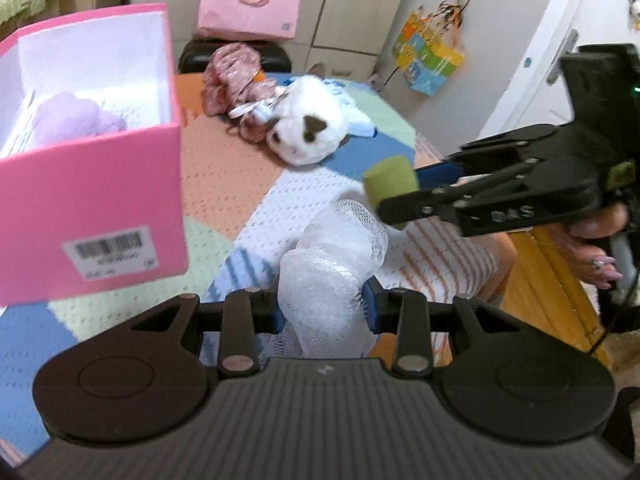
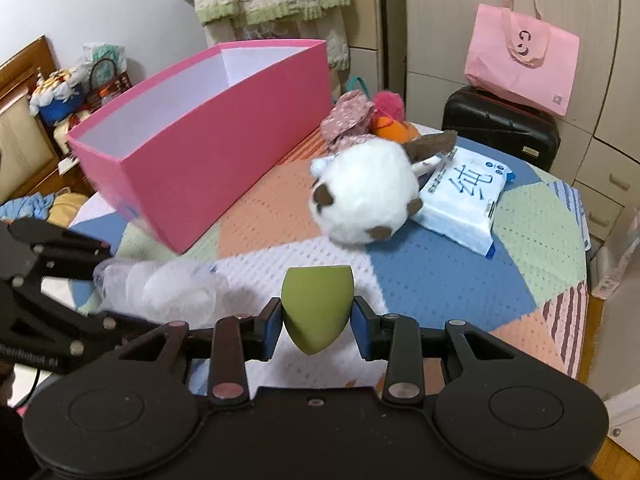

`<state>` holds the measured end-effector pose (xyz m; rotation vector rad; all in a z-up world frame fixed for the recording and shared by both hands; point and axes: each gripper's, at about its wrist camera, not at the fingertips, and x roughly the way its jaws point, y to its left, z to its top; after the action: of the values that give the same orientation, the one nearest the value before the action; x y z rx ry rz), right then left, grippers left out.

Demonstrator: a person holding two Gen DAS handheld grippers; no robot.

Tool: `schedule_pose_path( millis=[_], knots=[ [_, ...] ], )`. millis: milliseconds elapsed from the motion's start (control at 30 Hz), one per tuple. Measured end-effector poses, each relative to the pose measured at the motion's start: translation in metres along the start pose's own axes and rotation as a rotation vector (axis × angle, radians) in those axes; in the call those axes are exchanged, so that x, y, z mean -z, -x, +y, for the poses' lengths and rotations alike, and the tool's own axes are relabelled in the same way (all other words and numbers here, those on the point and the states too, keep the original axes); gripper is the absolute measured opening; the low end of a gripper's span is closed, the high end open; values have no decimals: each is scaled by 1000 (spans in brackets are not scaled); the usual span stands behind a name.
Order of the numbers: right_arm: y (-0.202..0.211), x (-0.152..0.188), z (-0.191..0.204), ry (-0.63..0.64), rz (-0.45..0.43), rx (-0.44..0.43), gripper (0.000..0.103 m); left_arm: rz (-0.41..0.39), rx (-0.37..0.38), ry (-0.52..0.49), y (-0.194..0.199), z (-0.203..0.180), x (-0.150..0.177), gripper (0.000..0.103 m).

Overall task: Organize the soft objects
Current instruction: 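Carry the mesh puff and green sponge with both tools over the pink box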

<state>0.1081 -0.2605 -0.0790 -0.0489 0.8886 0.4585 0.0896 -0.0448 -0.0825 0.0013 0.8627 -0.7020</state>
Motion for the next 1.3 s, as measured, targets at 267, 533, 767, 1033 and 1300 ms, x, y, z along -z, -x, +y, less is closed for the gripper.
schedule_pose_path(
  millis=[267, 533, 767, 1033, 1300],
  knots=[
    [17, 10, 23, 18, 18, -92, 42, -19, 2, 34, 26, 1, 6, 35],
    [39, 6, 58, 88, 3, -197, 42, 2, 24, 53, 64, 4, 0, 35],
    [54, -11, 86, 169, -36, -220, 42, 9, -47, 32, 95, 7, -8, 35],
    [59, -47, 116, 228, -137, -245, 42, -103, -104, 30, 126, 18, -19, 35],
    [54, -88, 129, 271, -229, -238, 42, -204, -179, 11, 143, 44, -50, 35]
  ],
)
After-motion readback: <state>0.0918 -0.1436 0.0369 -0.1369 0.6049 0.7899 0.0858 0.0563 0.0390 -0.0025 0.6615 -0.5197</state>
